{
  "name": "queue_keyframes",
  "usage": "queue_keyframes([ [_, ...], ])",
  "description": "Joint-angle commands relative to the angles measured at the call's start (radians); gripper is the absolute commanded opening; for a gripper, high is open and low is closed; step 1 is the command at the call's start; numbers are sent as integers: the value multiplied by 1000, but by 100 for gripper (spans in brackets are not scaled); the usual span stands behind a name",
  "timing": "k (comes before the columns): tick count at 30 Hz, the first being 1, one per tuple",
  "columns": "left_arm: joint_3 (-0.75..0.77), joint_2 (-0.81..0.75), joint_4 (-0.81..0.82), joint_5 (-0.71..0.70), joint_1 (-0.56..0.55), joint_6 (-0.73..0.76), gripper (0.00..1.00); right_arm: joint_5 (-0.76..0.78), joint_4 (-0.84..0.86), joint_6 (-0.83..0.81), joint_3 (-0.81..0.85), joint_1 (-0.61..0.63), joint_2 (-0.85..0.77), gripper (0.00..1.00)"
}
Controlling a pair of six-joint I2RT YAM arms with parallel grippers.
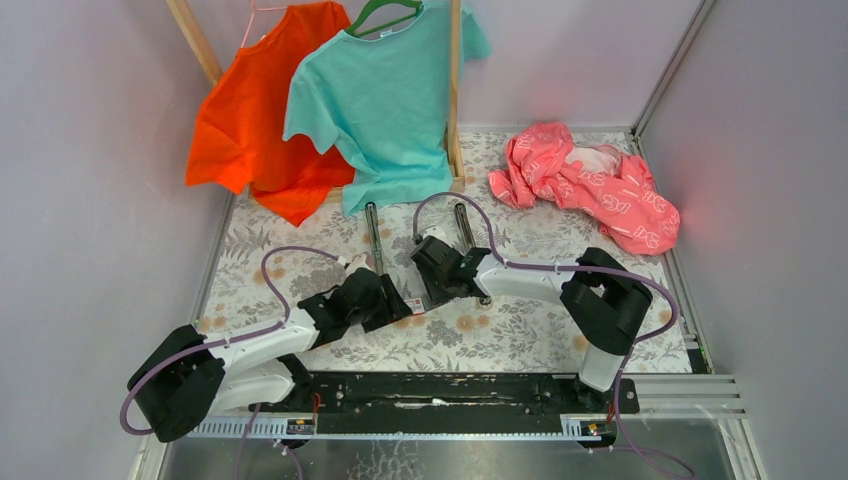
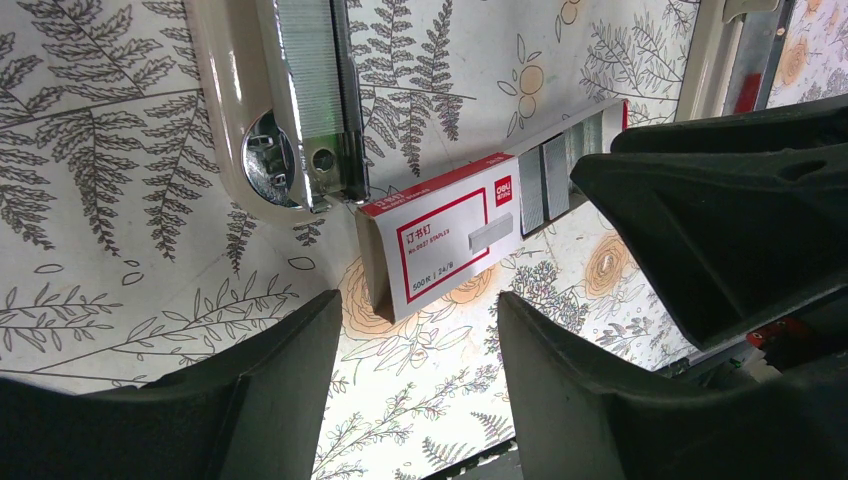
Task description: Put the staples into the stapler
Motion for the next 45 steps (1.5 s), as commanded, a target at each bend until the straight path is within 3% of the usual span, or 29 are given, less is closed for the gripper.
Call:
queue_keyframes([
  [1,-11,0,1,-14,0,-7,66,60,-25,-9,24,8,-14,39],
  [26,-12,-12,-9,-18,-1,-9,66,79,-32,-14,18,7,30,42],
  [34,-9,-9,-7,-18,-1,-6,66,88,-35,-17,12,8,20,35],
  [45,-6,-2,-4,-15,-1,-3,66,122,-44,-24,-2,7,-13,34],
])
